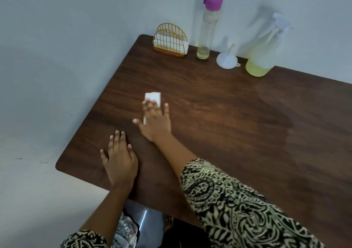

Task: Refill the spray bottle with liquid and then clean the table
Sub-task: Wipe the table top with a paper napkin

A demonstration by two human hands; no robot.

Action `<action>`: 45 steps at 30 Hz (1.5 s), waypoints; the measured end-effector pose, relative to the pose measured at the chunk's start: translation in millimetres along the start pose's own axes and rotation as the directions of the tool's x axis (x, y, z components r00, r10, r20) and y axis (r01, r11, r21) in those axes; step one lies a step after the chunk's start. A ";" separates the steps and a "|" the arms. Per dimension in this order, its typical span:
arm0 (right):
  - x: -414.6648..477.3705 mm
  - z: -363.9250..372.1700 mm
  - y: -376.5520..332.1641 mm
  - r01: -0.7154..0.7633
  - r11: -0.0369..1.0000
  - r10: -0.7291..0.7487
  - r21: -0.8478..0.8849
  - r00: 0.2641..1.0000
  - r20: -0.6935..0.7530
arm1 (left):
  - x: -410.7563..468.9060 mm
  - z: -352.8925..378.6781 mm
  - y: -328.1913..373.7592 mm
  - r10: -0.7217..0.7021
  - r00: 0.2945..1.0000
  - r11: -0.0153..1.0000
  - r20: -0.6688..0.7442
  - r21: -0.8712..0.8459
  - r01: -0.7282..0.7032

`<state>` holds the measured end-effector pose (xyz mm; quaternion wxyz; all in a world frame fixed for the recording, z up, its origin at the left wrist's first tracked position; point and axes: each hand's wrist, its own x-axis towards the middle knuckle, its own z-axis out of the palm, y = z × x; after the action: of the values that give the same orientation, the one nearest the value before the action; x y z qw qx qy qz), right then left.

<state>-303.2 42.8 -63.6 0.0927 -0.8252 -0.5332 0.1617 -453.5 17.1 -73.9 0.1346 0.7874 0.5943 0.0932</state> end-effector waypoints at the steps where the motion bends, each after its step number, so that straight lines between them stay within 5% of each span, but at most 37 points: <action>1: -7.9 4.8 -13.0 0.044 0.999 -0.044 0.003 0.999 0.009 | -0.2 -0.6 -0.1 -0.004 1.000 1.000 -0.002 -0.003 0.004; 4: -22.7 6.7 -6.2 0.056 0.998 -0.057 -0.015 0.998 -0.039 | -0.5 -1.8 1.1 0.002 1.000 1.000 -0.010 -0.010 -0.002; 8: -41.6 -17.9 92.5 -0.271 0.959 0.255 -0.081 0.952 -0.167 | -1.4 -2.2 2.9 0.006 1.000 1.000 -0.016 -0.012 -0.006; 12: -69.6 -30.9 137.2 -0.469 0.882 0.459 -0.047 0.877 -0.140 | 0.2 -2.4 5.1 0.012 1.000 1.000 0.002 0.001 -0.012; 20: -92.3 16.8 3.4 -0.020 0.999 0.018 -0.051 0.999 -0.036 | -1.0 -4.9 1.7 0.042 0.999 0.999 0.011 0.012 -0.042; 24: -134.2 0.7 91.6 -0.283 0.951 0.261 -0.123 0.950 -0.171 | -2.9 -5.7 2.7 0.052 0.999 0.999 0.009 0.006 -0.052; 28: -173.3 -12.7 137.5 -0.501 0.860 0.487 -0.092 0.862 -0.140 | -12.6 -3.8 6.4 0.078 0.997 0.997 0.019 0.026 -0.078; 34: -172.7 27.2 18.5 -0.177 0.982 0.169 -0.062 0.979 -0.117 | -40.3 3.8 11.8 0.123 0.991 0.991 0.059 0.044 -0.125; 37: -194.6 22.4 40.2 -0.214 0.970 0.199 -0.112 0.971 -0.131 | -42.1 3.4 10.4 0.130 0.989 0.990 0.064 0.042 -0.133; 39: -218.2 15.2 88.9 -0.358 0.927 0.341 -0.109 0.929 -0.146 | -43.1 2.6 11.1 0.129 0.989 0.990 0.069 0.043 -0.132; 42: -253.8 -4.7 161.2 -0.622 0.782 0.602 -0.044 0.772 -0.202 | -46.4 2.8 15.2 0.122 0.989 0.991 0.080 0.043 -0.125; 45: -238.3 -10.3 156.9 -0.701 0.712 0.692 0.039 0.693 -0.203 | -48.7 5.4 22.7 0.087 0.991 0.995 0.103 0.035 -0.091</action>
<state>-256.4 -238.8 -65.0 0.0612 -0.9792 -0.1719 0.0885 -444.6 -36.1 -71.1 0.1447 0.8194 0.5526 0.0472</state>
